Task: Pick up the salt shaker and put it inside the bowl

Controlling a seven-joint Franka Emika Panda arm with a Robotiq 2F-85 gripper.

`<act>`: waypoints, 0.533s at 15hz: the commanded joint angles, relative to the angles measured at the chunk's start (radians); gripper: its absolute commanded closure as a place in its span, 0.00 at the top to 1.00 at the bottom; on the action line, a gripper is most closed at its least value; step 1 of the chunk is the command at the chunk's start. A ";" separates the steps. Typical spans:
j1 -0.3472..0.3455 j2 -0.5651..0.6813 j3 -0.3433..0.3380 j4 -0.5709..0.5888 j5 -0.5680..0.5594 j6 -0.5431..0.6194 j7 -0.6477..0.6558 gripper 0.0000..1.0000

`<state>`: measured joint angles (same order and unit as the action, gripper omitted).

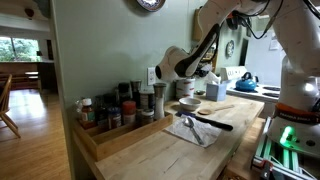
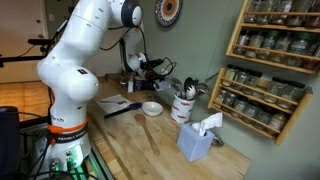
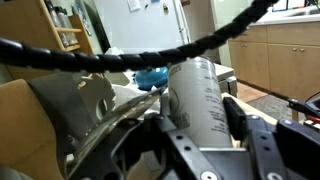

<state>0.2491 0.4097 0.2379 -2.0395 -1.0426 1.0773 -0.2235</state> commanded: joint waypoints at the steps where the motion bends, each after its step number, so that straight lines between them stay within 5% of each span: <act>1: 0.015 0.040 -0.007 0.018 -0.058 -0.095 -0.010 0.30; 2: -0.021 0.005 0.027 0.007 0.010 0.035 -0.038 0.30; 8: 0.001 0.034 0.023 0.019 -0.022 -0.033 -0.055 0.30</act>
<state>0.2466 0.4280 0.2481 -2.0384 -1.0602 1.0704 -0.2574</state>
